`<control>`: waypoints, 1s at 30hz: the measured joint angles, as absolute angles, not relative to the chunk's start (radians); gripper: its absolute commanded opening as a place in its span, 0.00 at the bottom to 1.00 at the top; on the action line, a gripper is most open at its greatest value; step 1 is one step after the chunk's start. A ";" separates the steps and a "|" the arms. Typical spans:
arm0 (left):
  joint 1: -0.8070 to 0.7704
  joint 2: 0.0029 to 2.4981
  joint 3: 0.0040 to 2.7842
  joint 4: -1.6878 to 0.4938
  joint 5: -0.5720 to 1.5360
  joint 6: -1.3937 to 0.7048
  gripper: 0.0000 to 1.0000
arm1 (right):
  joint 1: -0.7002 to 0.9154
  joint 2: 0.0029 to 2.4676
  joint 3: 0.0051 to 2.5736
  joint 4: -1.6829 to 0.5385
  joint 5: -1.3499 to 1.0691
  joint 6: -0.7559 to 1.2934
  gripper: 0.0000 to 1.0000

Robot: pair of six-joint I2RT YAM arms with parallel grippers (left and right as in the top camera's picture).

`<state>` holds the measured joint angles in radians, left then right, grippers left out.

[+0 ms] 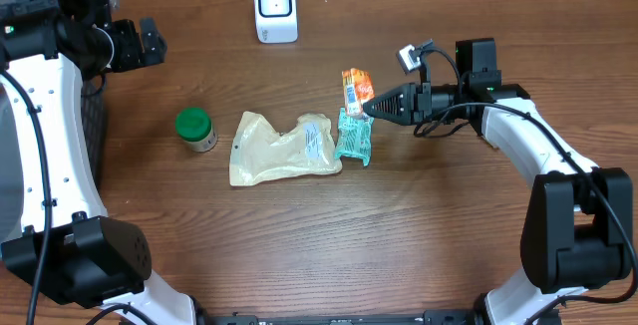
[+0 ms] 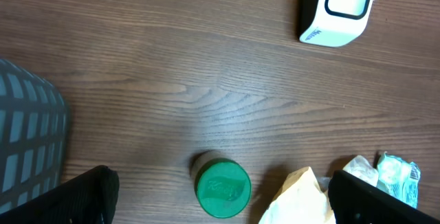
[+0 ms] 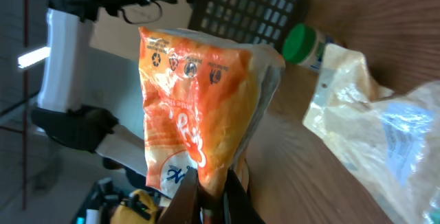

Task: Scan the item barcode
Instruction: 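Lift the orange pack with the right gripper toward the scanner, then hold the orange pack up to the scanner face with the right gripper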

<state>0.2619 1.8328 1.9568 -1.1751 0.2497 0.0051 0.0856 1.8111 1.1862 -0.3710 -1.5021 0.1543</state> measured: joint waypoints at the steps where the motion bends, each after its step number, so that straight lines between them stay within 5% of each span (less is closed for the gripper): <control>1: 0.262 1.833 1.957 -1.175 0.250 0.005 1.00 | 0.086 1.811 1.188 -0.349 -1.515 0.191 0.04; 17: 0.262 1.833 1.957 -1.174 0.250 0.005 1.00 | 0.134 1.811 1.218 -0.452 -1.249 0.418 0.04; 19: 0.262 1.833 1.957 -1.175 0.250 0.005 0.99 | 0.178 1.811 1.386 -0.711 -1.040 0.402 0.04; 23: 0.262 1.833 1.957 -1.176 0.249 0.005 1.00 | 0.403 1.899 2.185 -1.077 -0.261 0.333 0.04; 25: 0.262 1.833 1.957 -1.174 0.250 0.005 1.00 | 0.456 2.026 2.403 -1.008 -0.030 0.210 0.04; 30: 0.262 1.833 1.957 -1.176 0.250 0.005 1.00 | 0.520 2.308 2.398 -0.684 0.284 -0.080 0.04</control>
